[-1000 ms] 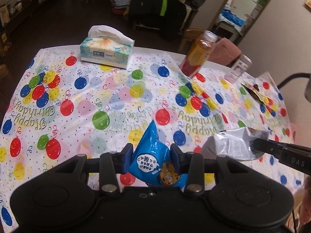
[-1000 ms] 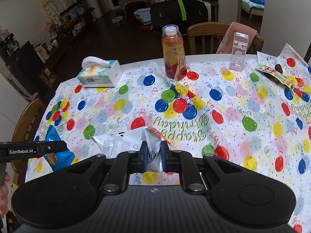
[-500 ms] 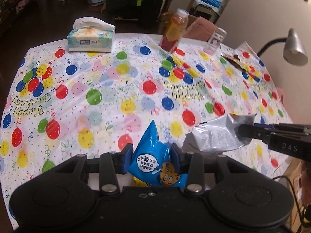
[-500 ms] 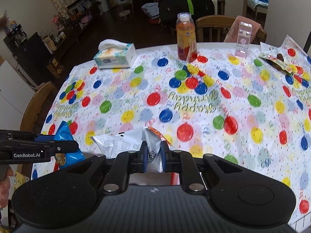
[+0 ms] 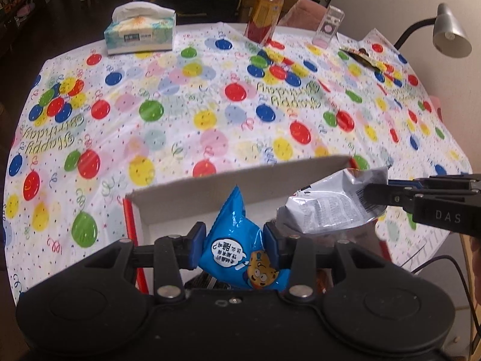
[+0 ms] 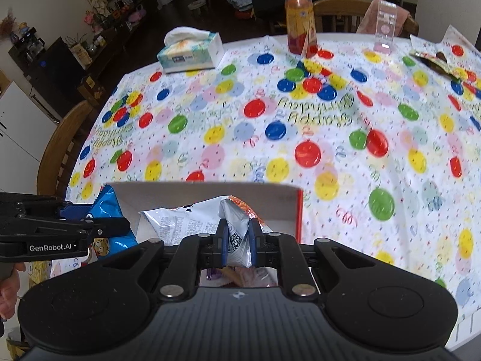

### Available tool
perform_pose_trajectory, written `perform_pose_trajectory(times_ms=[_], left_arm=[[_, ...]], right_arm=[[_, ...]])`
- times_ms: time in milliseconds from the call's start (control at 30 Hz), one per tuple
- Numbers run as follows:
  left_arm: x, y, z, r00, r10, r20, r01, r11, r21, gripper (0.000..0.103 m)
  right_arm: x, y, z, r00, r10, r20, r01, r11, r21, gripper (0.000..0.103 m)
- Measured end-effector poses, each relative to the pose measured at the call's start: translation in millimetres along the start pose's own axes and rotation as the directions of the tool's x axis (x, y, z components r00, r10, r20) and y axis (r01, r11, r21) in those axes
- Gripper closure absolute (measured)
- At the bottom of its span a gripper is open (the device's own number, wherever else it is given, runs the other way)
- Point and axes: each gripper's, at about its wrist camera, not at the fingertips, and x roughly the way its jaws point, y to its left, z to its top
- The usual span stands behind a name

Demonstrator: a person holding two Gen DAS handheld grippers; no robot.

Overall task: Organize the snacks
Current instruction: 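Lift the blue packet and white wrapper and carry both over the white box, then lower both held snacks into the white box and open both tools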

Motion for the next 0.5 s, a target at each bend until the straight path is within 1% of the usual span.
perform_pose_trajectory(times_ms=[200, 500], left_arm=[[9, 2, -18, 0.999, 0.003, -0.037, -0.002, 1.000, 0.026, 0.064], [20, -3, -36, 0.998, 0.011, -0.065, -0.007, 0.997, 0.070, 0.064]], right_arm=[[16, 0, -17, 1.000, 0.010, -0.029, -0.009, 0.999, 0.048, 0.090], [37, 4, -37, 0.997, 0.037, -0.071, -0.030, 0.994, 0.102, 0.090]])
